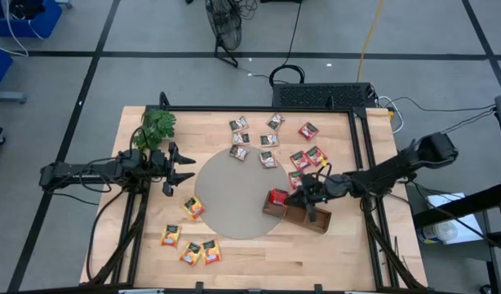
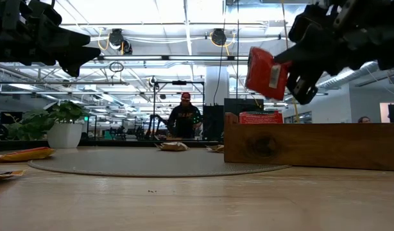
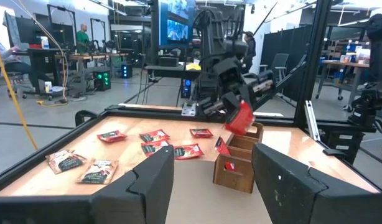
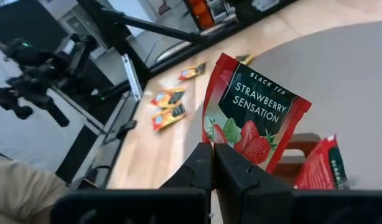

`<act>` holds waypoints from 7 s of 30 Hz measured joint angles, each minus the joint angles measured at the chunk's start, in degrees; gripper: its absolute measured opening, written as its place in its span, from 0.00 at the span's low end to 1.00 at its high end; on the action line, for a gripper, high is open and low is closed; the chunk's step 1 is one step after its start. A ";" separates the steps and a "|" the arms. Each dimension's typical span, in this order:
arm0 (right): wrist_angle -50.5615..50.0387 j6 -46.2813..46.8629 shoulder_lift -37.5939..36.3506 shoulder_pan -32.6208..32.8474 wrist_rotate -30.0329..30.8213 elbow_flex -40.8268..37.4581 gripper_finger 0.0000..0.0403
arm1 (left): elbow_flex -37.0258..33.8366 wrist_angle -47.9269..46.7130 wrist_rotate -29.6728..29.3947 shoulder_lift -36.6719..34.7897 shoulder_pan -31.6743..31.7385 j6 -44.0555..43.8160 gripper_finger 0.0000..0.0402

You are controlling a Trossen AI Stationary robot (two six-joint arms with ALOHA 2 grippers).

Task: Pick & Place Tea
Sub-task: Put the red tea bag into the left section of the wooden organizer

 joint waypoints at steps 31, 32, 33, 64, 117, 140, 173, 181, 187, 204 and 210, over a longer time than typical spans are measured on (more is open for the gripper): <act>12.39 -5.71 6.66 -0.71 2.93 0.90 0.42 | -0.02 -0.01 -0.02 0.02 0.00 -0.01 0.53; 9.44 -5.76 5.07 -0.71 2.88 1.80 0.42 | -0.01 -0.01 -0.02 0.01 -0.01 0.01 0.53; 4.55 -6.05 3.31 -0.71 2.89 3.42 0.41 | -0.01 -0.01 -0.01 0.02 -0.01 0.01 0.53; -74.41 6.38 17.57 1.08 6.30 46.28 0.40 | -0.02 0.02 0.00 0.02 0.00 -0.01 0.53; 6.87 -7.57 20.53 21.21 58.51 11.16 0.00 | -0.01 0.01 0.00 0.00 -0.01 0.00 0.53; 26.04 -13.80 31.30 15.35 52.37 9.05 0.00 | 0.01 -0.01 0.00 0.00 -0.02 0.00 0.53; 37.99 -37.12 33.63 15.54 52.24 9.05 0.38 | 0.00 -0.01 0.00 0.00 0.00 0.01 0.53; 14.85 -39.09 18.54 15.64 47.57 10.18 0.38 | 0.01 -0.01 0.00 0.00 -0.02 -0.01 0.53; -43.83 -12.84 2.34 7.22 26.43 23.98 0.39 | 0.00 -0.01 0.00 0.00 -0.02 0.01 0.53; -65.25 -7.64 8.46 -4.48 -0.57 34.52 0.37 | 0.00 -0.01 0.00 0.01 0.00 0.00 0.53; -62.94 -8.59 8.52 -4.54 -1.84 34.52 0.36 | 0.00 -0.01 0.00 0.01 -0.01 0.00 0.53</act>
